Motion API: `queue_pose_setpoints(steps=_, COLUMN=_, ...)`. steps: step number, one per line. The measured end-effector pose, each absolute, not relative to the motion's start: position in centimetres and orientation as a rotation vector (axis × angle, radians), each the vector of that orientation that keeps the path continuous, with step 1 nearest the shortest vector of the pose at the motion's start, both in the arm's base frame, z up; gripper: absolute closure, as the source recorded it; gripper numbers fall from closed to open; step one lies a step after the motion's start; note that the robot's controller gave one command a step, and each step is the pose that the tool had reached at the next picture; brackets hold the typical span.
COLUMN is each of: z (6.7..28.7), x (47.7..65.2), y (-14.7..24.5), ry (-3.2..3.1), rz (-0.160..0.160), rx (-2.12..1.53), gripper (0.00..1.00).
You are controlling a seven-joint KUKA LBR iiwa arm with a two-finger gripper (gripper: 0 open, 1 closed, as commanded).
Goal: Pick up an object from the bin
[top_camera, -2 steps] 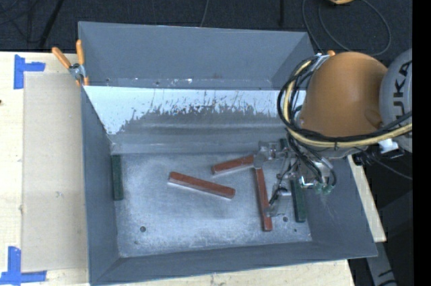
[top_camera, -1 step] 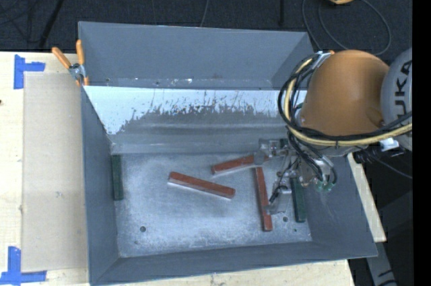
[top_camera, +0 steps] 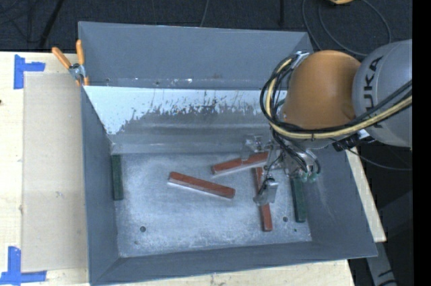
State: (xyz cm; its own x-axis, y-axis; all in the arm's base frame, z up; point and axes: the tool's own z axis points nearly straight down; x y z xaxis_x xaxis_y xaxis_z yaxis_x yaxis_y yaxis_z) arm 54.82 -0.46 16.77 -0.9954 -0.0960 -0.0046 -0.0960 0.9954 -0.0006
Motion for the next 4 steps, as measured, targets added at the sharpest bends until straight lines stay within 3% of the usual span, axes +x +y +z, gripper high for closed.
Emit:
queue_pose_setpoints(steps=1, z=15.5, x=56.1, y=4.9, ry=3.142, rz=0.001, rx=-0.057, gripper=0.00)
queue_pose_setpoints(steps=2, z=14.7, x=57.3, y=6.3, ry=3.138, rz=0.002, rx=-0.128, gripper=0.00)
queue_pose_setpoints(steps=3, z=8.7, x=58.1, y=8.4, ry=3.133, rz=0.002, rx=0.158, gripper=0.00)
queue_pose_setpoints(steps=4, z=7.1, x=57.8, y=9.9, ry=3.139, rz=-0.001, rx=0.063, gripper=1.00)
